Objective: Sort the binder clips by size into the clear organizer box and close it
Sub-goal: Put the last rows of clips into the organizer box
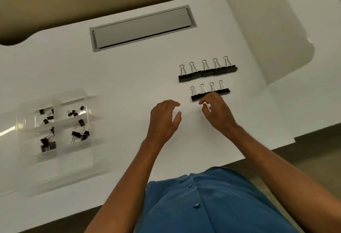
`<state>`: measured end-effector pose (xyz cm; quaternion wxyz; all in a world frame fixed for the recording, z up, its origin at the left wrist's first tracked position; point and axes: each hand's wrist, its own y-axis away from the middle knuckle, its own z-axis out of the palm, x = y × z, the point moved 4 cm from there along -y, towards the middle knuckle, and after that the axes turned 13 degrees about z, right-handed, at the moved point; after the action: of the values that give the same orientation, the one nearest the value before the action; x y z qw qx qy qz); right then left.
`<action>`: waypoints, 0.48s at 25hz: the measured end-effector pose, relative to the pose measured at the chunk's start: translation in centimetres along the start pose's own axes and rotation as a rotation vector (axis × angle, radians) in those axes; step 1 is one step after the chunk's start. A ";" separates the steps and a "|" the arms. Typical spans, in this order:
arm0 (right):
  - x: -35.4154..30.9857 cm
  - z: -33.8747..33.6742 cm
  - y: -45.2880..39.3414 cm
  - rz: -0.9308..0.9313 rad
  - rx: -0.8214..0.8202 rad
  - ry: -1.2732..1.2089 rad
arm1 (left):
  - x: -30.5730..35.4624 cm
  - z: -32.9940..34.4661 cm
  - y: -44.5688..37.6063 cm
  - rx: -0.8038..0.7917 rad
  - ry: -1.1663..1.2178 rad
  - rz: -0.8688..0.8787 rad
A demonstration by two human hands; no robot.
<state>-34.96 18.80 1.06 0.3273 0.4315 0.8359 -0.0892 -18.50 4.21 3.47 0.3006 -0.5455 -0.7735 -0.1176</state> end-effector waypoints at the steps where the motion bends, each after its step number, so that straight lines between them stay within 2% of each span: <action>1: 1.7 -1.3 -0.5 0.033 0.036 0.007 | 1.0 1.3 -1.3 -0.036 0.025 0.010; 3: 3.9 -3.5 -1.8 0.062 0.081 0.047 | 2.2 3.5 -3.8 -0.090 0.065 0.005; 6: 6.6 -5.0 -3.8 0.077 0.003 0.142 | 3.2 6.4 -7.1 -0.157 0.059 0.000; 9: 8.0 -4.8 -4.9 0.022 -0.090 0.236 | 2.9 8.4 -8.9 -0.230 -0.026 0.013; 12: 8.6 -4.7 -5.7 -0.057 -0.079 0.282 | 2.2 9.6 -9.7 -0.260 -0.151 0.034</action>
<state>-45.18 23.05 -1.40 0.2207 0.4025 0.8884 -0.0040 -31.12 7.09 -1.37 0.1703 -0.5999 -0.7630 -0.1703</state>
